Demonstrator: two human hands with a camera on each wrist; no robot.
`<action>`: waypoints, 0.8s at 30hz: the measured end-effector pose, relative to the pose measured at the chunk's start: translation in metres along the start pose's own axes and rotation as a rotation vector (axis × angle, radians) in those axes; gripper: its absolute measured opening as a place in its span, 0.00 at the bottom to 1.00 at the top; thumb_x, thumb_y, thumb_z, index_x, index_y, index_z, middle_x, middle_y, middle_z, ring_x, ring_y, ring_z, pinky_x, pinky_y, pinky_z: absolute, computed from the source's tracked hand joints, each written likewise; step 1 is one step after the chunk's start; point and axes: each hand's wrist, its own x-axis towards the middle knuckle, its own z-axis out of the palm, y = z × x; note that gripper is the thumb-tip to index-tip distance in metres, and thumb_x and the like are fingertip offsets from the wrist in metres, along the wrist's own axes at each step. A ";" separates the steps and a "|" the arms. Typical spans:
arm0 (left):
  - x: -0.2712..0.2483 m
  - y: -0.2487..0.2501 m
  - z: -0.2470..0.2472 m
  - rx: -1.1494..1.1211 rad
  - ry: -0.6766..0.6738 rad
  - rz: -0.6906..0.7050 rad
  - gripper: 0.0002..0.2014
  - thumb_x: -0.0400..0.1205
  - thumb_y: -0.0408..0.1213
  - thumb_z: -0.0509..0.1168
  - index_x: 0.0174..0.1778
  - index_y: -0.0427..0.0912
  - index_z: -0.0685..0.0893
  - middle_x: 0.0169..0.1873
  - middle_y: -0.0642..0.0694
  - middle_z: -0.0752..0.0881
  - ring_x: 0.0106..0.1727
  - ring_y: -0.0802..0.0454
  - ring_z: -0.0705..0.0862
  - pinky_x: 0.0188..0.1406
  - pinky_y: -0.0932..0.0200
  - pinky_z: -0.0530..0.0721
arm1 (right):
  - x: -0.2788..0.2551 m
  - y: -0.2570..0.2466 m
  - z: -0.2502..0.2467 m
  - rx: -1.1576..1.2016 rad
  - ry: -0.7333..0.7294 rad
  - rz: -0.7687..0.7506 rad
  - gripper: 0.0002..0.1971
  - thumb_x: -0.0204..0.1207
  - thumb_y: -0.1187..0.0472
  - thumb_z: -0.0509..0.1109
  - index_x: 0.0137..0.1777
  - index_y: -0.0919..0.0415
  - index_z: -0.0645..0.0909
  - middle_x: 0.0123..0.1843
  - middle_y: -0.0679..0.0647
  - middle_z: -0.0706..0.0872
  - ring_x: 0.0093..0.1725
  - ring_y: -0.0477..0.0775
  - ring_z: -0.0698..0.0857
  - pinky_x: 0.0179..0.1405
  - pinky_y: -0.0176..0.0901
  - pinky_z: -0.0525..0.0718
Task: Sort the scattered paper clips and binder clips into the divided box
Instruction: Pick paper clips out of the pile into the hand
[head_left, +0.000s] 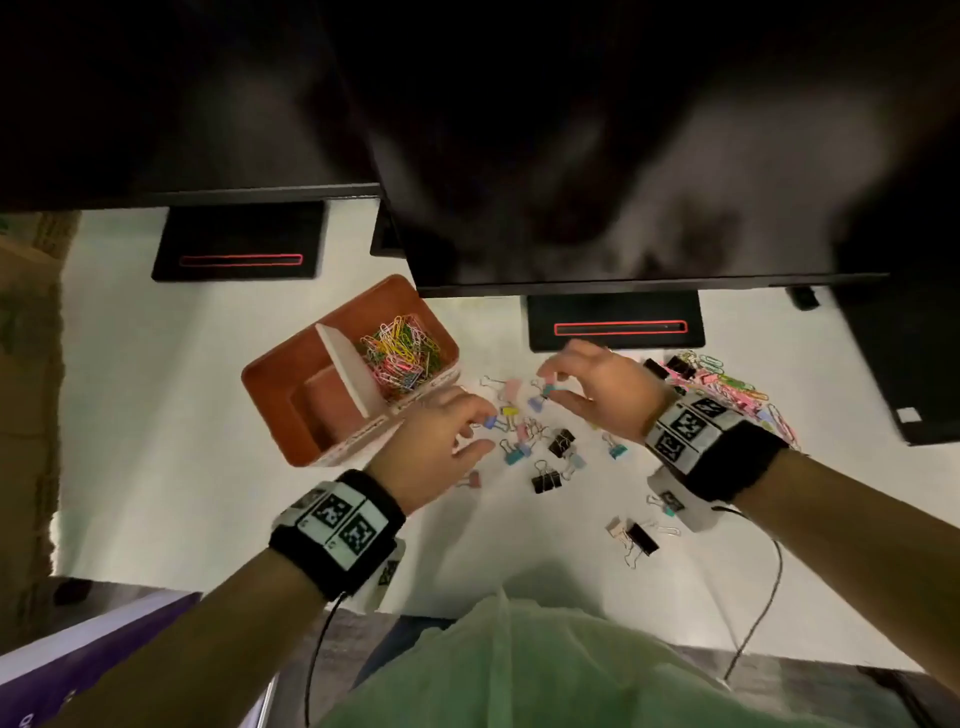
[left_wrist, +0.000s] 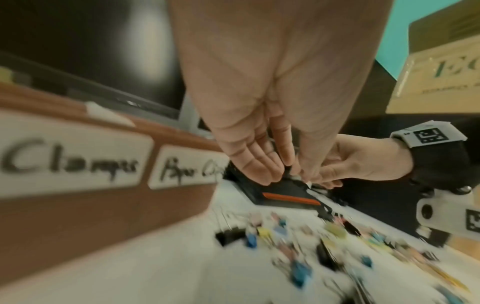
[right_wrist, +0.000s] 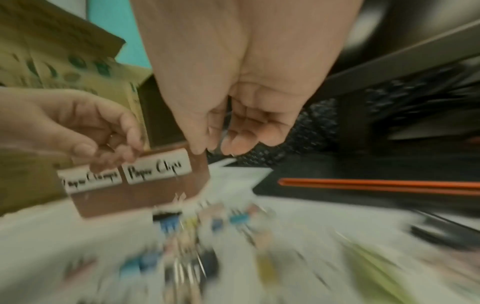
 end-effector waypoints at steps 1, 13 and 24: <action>0.003 0.003 0.012 -0.009 -0.060 -0.014 0.14 0.79 0.41 0.67 0.60 0.49 0.80 0.54 0.52 0.79 0.44 0.63 0.77 0.44 0.62 0.84 | -0.016 0.013 0.002 -0.042 -0.059 0.041 0.15 0.79 0.50 0.64 0.65 0.49 0.75 0.60 0.49 0.77 0.47 0.45 0.80 0.49 0.43 0.83; 0.028 0.014 0.092 0.259 -0.264 0.001 0.31 0.76 0.51 0.68 0.75 0.51 0.69 0.82 0.49 0.48 0.81 0.47 0.55 0.77 0.43 0.66 | -0.120 0.090 0.045 0.031 -0.418 0.094 0.13 0.73 0.54 0.73 0.56 0.51 0.78 0.54 0.46 0.79 0.44 0.43 0.81 0.42 0.34 0.82; 0.030 0.020 0.106 0.168 0.122 -0.243 0.23 0.73 0.36 0.73 0.64 0.42 0.78 0.62 0.42 0.76 0.62 0.41 0.77 0.61 0.43 0.80 | -0.097 0.110 0.038 0.135 -0.111 -0.040 0.16 0.77 0.60 0.68 0.65 0.55 0.78 0.54 0.52 0.80 0.41 0.44 0.77 0.43 0.39 0.81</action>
